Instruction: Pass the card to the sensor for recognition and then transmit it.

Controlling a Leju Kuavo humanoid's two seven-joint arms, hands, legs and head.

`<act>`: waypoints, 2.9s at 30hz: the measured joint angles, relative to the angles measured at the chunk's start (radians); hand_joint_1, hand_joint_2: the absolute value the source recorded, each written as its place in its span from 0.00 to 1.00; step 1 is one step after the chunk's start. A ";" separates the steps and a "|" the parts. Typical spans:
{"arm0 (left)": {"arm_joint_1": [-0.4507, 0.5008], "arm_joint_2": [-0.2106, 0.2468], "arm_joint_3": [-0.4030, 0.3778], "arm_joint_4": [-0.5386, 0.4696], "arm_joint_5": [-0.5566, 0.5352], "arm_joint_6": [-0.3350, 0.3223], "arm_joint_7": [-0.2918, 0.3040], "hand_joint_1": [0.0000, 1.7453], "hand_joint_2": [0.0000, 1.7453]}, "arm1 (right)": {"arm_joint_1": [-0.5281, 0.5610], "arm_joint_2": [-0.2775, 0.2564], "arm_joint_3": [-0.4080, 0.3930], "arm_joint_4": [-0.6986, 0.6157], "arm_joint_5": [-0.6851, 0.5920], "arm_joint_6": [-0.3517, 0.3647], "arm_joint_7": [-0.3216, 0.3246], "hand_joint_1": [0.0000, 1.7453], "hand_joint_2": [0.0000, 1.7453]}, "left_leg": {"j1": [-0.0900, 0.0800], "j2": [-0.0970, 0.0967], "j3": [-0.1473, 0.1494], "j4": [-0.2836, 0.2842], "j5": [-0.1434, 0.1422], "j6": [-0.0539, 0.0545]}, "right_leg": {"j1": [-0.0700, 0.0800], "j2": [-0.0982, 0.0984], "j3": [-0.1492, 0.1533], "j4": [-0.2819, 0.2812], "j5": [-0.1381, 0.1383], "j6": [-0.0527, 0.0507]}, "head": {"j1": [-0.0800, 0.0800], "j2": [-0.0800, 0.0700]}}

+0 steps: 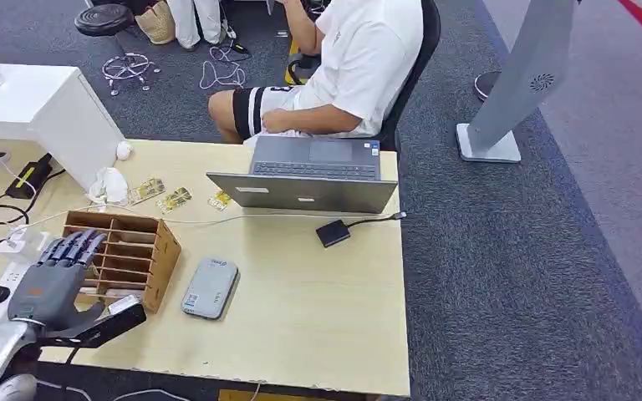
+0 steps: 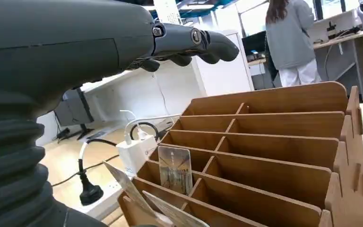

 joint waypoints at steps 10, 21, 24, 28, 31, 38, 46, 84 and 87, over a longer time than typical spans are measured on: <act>-0.009 -0.016 -0.018 0.007 -0.020 0.000 -0.005 0.00 1.00 | 0.000 0.000 0.000 0.000 -0.005 0.005 0.003 0.00 1.00 | 0.000 0.000 0.000 0.000 0.000 0.000 | 0.000 0.000 0.000 0.000 0.000 0.000 | 0.000 0.000; -0.019 -0.021 -0.041 0.007 -0.023 -0.001 -0.006 0.00 1.00 | 0.000 0.000 0.000 0.000 -0.005 0.006 0.000 0.00 1.00 | 0.000 0.000 0.000 0.000 0.000 0.000 | 0.000 0.000 0.000 0.000 0.000 0.000 | 0.000 0.000; -0.019 -0.021 -0.042 0.007 -0.022 -0.001 -0.006 0.00 1.00 | 0.000 0.000 0.000 0.000 -0.005 0.007 0.000 0.00 1.00 | 0.000 0.000 0.000 0.000 0.000 0.000 | 0.000 0.000 0.000 0.000 0.000 0.000 | 0.000 0.000; -0.019 -0.021 -0.043 0.007 -0.023 -0.001 -0.006 0.00 1.00 | 0.000 0.000 0.000 0.000 -0.005 0.007 0.000 0.00 1.00 | 0.000 0.000 0.000 0.000 0.000 0.000 | 0.000 0.000 0.000 0.000 0.000 0.000 | 0.000 0.000; -0.019 -0.021 -0.044 0.007 -0.023 -0.001 -0.006 0.00 1.00 | 0.000 -0.001 0.000 0.000 -0.006 0.007 0.000 0.00 1.00 | 0.000 0.000 0.000 0.000 0.000 0.000 | 0.000 0.000 0.000 0.000 0.000 0.000 | 0.000 0.000; -0.020 -0.020 -0.046 0.008 -0.019 -0.011 -0.001 0.00 1.00 | 0.000 -0.002 0.000 0.000 -0.020 0.007 -0.001 0.00 1.00 | 0.000 0.000 0.000 0.000 0.000 0.000 | 0.000 0.000 0.000 0.000 0.000 0.000 | 0.000 0.000; -0.020 -0.014 -0.046 0.029 -0.010 -0.041 0.018 0.00 1.00 | 0.000 -0.005 0.000 0.000 -0.022 0.010 0.000 0.00 1.00 | 0.000 0.000 0.000 0.000 0.000 0.000 | 0.000 0.000 0.000 0.000 0.000 0.000 | 0.000 0.000; -0.020 -0.002 -0.046 0.058 0.050 -0.037 -0.008 1.00 1.00 | 0.000 -0.006 0.004 0.000 -0.024 0.011 0.000 0.00 1.00 | 0.000 0.000 0.000 0.000 0.000 0.000 | 0.000 0.000 0.000 0.000 0.000 0.000 | 0.000 0.000; -0.020 -0.003 -0.046 0.056 0.035 -0.008 -0.019 1.00 1.00 | 0.000 -0.006 0.004 0.000 -0.028 0.010 -0.002 0.00 1.00 | 0.000 0.000 0.000 0.000 0.000 0.000 | 0.000 0.000 0.000 0.000 0.000 0.000 | 0.000 0.000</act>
